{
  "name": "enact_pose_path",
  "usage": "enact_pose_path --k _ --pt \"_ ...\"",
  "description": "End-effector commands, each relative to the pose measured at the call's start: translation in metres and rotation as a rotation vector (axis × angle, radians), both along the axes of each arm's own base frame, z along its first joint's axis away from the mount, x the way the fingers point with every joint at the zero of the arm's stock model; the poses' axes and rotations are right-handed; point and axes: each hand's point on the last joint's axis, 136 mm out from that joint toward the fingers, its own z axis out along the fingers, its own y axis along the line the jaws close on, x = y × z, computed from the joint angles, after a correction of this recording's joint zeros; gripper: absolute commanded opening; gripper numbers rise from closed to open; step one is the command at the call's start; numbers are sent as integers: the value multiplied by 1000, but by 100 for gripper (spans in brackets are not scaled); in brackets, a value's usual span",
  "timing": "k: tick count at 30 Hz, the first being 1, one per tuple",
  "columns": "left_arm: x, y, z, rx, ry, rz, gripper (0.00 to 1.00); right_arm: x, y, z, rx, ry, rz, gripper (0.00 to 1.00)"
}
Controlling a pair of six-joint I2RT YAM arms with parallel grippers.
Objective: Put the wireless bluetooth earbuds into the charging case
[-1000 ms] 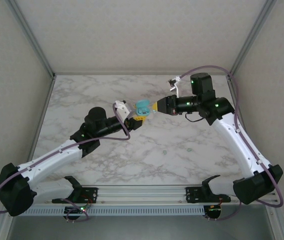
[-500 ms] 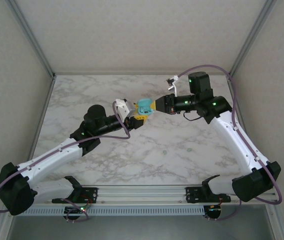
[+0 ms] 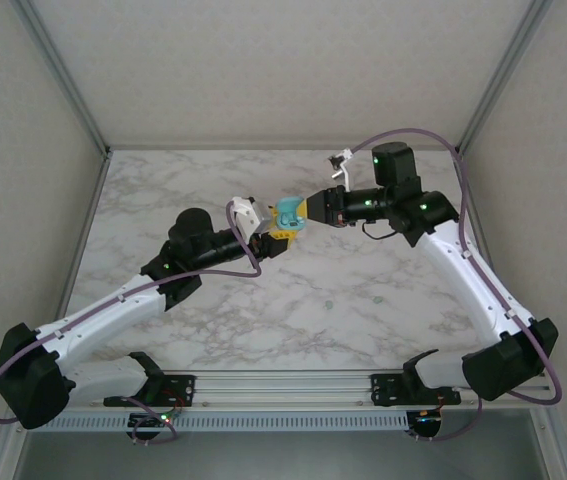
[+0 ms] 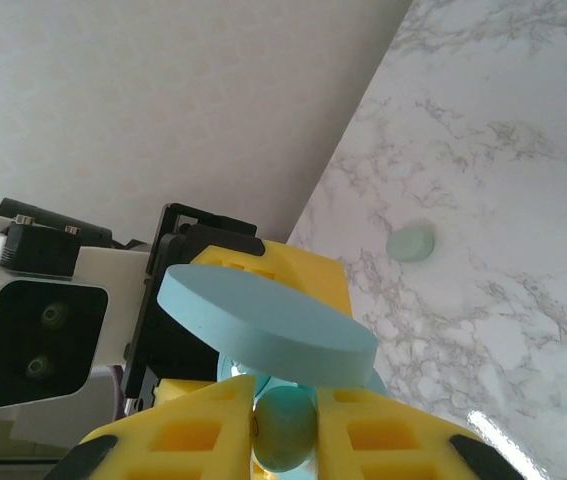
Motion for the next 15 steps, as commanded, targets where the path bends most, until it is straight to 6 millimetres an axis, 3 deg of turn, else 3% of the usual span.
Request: enact_pose_path --k 1,15 --pt "-8 -5 22 -43 -33 -37 19 1 2 3 -4 -25 0 20" --pt "-8 -3 22 -42 -36 -30 19 3 -4 -7 -71 -24 -26 29"
